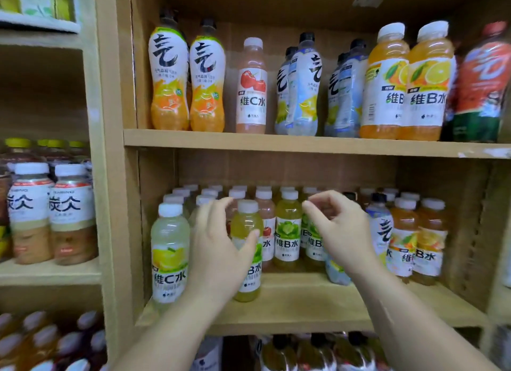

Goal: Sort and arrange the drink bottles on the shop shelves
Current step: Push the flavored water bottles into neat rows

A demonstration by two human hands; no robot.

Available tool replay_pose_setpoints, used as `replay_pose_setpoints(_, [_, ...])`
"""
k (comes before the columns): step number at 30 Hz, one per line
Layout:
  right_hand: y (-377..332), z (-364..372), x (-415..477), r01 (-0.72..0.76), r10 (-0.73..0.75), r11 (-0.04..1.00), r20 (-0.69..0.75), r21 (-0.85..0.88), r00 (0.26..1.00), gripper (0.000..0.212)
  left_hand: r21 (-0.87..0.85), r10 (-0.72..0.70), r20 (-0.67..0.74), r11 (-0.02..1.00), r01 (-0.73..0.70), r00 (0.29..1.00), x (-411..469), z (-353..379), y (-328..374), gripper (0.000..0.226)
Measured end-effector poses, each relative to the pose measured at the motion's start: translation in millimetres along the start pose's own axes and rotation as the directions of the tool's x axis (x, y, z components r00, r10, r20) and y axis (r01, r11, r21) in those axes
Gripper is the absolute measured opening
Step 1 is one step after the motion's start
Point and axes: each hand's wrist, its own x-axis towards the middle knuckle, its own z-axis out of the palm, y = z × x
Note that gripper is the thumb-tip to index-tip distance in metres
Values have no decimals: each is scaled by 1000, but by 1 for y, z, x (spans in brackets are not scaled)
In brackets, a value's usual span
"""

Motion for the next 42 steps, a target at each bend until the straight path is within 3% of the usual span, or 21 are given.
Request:
replay_pose_setpoints(2, [21, 12, -13, -136, 134, 991, 113, 4, 984, 10, -5, -108, 59, 994, 108, 992, -12, 18, -12, 77])
replay_pose_setpoints(5, [39, 35, -30, -237, 220, 971, 272, 33, 937, 30, -18, -234, 169, 971, 240, 957, -27, 40, -34, 89])
replay_pose_setpoints(8, [38, 56, -34, -308, 251, 948, 417, 74, 873, 44, -74, -298, 234, 944, 323, 926, -31, 54, -51, 64])
replay_pose_setpoints(10, [33, 66, -36, -349, 251, 928, 472, 131, 845, 33, -111, -293, 269, 937, 332, 918, -30, 56, -55, 52])
replay_pose_setpoints(12, [30, 73, -38, -362, 250, 917, 470, 164, 847, 22, -124, -270, 285, 941, 314, 920, -27, 54, -59, 50])
replay_pose_setpoints(22, [59, 60, -40, -418, 366, 900, 307, 124, 879, 44, -84, -171, 372, 973, 217, 912, -24, 85, -55, 61])
replay_pose_setpoints(26, [79, 48, -33, -397, 375, 916, 229, 58, 898, 41, -99, -177, 405, 967, 236, 897, -21, 113, -44, 42])
replay_pose_setpoints(30, [92, 40, -27, -396, 374, 915, 215, 72, 902, 39, -112, -179, 416, 963, 246, 892, -18, 131, -39, 32])
replay_pose_setpoints(42, [110, 34, -19, -392, 377, 920, 249, 13, 892, 49, -48, -215, 430, 965, 260, 877, -14, 149, -36, 40])
